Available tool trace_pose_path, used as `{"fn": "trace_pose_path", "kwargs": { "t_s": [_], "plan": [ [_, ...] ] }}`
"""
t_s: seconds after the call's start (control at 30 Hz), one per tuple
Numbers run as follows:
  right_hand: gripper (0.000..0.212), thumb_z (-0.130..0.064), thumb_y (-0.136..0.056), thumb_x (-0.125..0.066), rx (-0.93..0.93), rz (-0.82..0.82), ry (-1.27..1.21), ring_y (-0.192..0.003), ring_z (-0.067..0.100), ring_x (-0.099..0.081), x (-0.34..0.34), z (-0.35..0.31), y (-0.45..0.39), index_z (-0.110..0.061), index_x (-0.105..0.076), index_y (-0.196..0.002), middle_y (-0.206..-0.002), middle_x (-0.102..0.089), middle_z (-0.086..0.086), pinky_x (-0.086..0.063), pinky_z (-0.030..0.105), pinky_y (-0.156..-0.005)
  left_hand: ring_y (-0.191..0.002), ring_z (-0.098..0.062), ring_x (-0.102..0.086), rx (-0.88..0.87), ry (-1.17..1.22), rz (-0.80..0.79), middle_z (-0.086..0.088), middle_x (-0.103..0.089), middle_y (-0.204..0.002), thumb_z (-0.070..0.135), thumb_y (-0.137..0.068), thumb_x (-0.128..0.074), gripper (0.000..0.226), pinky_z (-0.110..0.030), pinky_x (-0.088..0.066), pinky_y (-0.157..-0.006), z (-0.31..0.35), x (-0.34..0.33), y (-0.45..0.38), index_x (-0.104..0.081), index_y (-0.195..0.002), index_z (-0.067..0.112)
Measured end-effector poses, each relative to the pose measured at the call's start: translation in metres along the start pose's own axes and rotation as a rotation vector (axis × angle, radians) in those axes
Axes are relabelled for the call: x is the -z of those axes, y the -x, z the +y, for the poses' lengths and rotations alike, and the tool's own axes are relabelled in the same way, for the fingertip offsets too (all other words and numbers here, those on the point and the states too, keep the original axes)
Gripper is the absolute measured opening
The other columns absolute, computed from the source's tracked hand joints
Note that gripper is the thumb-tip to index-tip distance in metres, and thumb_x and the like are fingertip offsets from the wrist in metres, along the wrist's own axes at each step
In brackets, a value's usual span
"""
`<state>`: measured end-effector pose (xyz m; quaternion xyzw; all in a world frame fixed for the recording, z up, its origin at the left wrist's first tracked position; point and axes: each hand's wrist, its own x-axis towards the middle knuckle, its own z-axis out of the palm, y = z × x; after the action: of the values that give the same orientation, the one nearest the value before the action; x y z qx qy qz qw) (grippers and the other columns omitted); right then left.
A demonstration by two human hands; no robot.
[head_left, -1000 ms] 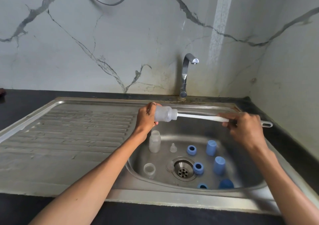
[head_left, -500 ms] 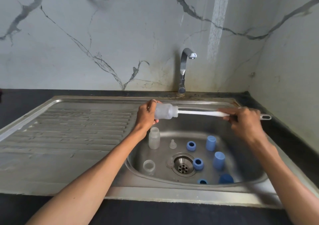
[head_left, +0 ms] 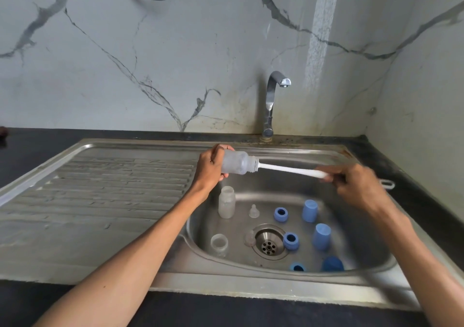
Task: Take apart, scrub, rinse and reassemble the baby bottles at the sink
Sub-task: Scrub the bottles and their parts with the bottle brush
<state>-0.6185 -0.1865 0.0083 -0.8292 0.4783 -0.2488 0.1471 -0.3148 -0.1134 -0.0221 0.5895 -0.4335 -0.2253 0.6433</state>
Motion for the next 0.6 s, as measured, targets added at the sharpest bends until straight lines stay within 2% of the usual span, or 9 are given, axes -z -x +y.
{"fn": "trace_pose_path", "kwargs": {
  "t_s": [0.07, 0.1, 0.13, 0.23, 0.3, 0.4, 0.47, 0.53, 0.6],
  "plan": [
    [0.034, 0.001, -0.087, -0.069, 0.053, 0.194, -0.012, -0.118, 0.030, -0.062, 0.007, -0.004, 0.004, -0.020, -0.075, -0.114, -0.115, -0.073, 0.008, -0.043, 0.038, -0.107, -0.045, -0.019, -0.046, 0.133, 0.048, -0.073, -0.018, -0.059, -0.077, 0.020, -0.102, -0.037, 0.030, -0.022, -0.028, -0.037, 0.001, 0.001, 0.002, -0.065, -0.096, 0.010],
    [0.034, 0.004, -0.085, -0.070, 0.094, 0.244, -0.043, -0.118, 0.030, -0.061, 0.008, -0.007, 0.006, -0.018, -0.076, -0.111, -0.113, -0.073, 0.009, -0.041, 0.040, -0.110, -0.045, -0.019, -0.045, 0.213, 0.085, -0.108, -0.018, -0.058, -0.078, 0.022, -0.103, -0.037, 0.030, -0.022, -0.026, -0.037, 0.004, 0.001, 0.002, -0.064, -0.097, 0.011],
    [0.034, 0.006, -0.084, -0.071, 0.119, 0.264, -0.076, -0.118, 0.027, -0.061, 0.009, -0.008, 0.007, -0.016, -0.076, -0.109, -0.111, -0.073, 0.008, -0.039, 0.036, -0.111, -0.045, -0.019, -0.044, 0.299, 0.123, -0.145, -0.018, -0.058, -0.079, 0.024, -0.103, -0.037, 0.029, -0.022, -0.025, -0.037, 0.007, 0.002, 0.003, -0.063, -0.100, 0.011],
    [0.032, 0.006, -0.086, -0.069, 0.124, 0.168, -0.141, -0.117, 0.009, -0.056, 0.006, -0.008, 0.007, -0.014, -0.076, -0.111, -0.115, -0.072, 0.001, -0.032, 0.015, -0.105, -0.043, -0.017, -0.038, 0.509, 0.186, -0.280, -0.020, -0.060, -0.073, 0.032, -0.105, -0.034, 0.033, -0.020, -0.020, -0.033, 0.011, 0.008, 0.002, -0.056, -0.105, 0.007],
    [0.032, 0.001, -0.089, -0.068, 0.099, 0.078, -0.130, -0.120, 0.011, -0.057, 0.002, -0.003, 0.004, -0.018, -0.075, -0.114, -0.119, -0.071, -0.004, -0.034, 0.018, -0.106, -0.041, -0.015, -0.035, 0.579, 0.175, -0.361, -0.021, -0.060, -0.072, 0.035, -0.104, -0.034, 0.036, -0.019, -0.017, -0.033, 0.007, 0.015, 0.002, -0.053, -0.105, 0.004],
    [0.029, -0.003, -0.092, -0.065, 0.067, -0.012, -0.127, -0.117, 0.014, -0.060, -0.002, 0.003, -0.001, -0.021, -0.076, -0.112, -0.117, -0.071, -0.008, -0.043, 0.033, -0.108, -0.038, -0.011, -0.030, 0.614, 0.111, -0.448, -0.020, -0.060, -0.074, 0.041, -0.104, -0.034, 0.041, -0.018, -0.013, -0.031, 0.004, 0.024, 0.002, -0.053, -0.106, 0.005],
    [0.027, -0.004, -0.094, -0.063, 0.081, -0.071, -0.149, -0.111, 0.016, -0.063, -0.003, 0.005, -0.002, -0.027, -0.077, -0.100, -0.111, -0.073, -0.008, -0.048, 0.037, -0.102, -0.036, -0.010, -0.027, 0.603, 0.098, -0.467, -0.019, -0.060, -0.072, 0.041, -0.103, -0.033, 0.040, -0.017, -0.011, -0.031, 0.005, 0.025, 0.002, -0.054, -0.103, 0.007],
    [0.032, -0.004, -0.096, -0.059, 0.078, -0.197, -0.149, -0.095, 0.013, -0.063, -0.003, 0.005, -0.002, -0.034, -0.070, -0.092, -0.103, -0.072, -0.005, -0.048, 0.028, -0.084, -0.036, -0.011, -0.029, 0.559, 0.094, -0.413, -0.020, -0.061, -0.071, 0.036, -0.102, -0.035, 0.036, -0.017, -0.013, -0.030, 0.008, 0.022, 0.003, -0.056, -0.104, 0.007],
    [0.031, -0.005, -0.100, -0.052, 0.057, -0.329, -0.123, -0.077, 0.011, -0.055, -0.008, 0.002, -0.002, -0.030, -0.068, -0.094, -0.090, -0.069, 0.001, -0.041, 0.021, -0.068, -0.038, -0.015, -0.037, 0.468, 0.107, -0.295, -0.020, -0.063, -0.071, 0.032, -0.100, -0.038, 0.032, -0.018, -0.020, -0.031, 0.008, 0.018, 0.004, -0.059, -0.105, 0.010]
  ]
}}
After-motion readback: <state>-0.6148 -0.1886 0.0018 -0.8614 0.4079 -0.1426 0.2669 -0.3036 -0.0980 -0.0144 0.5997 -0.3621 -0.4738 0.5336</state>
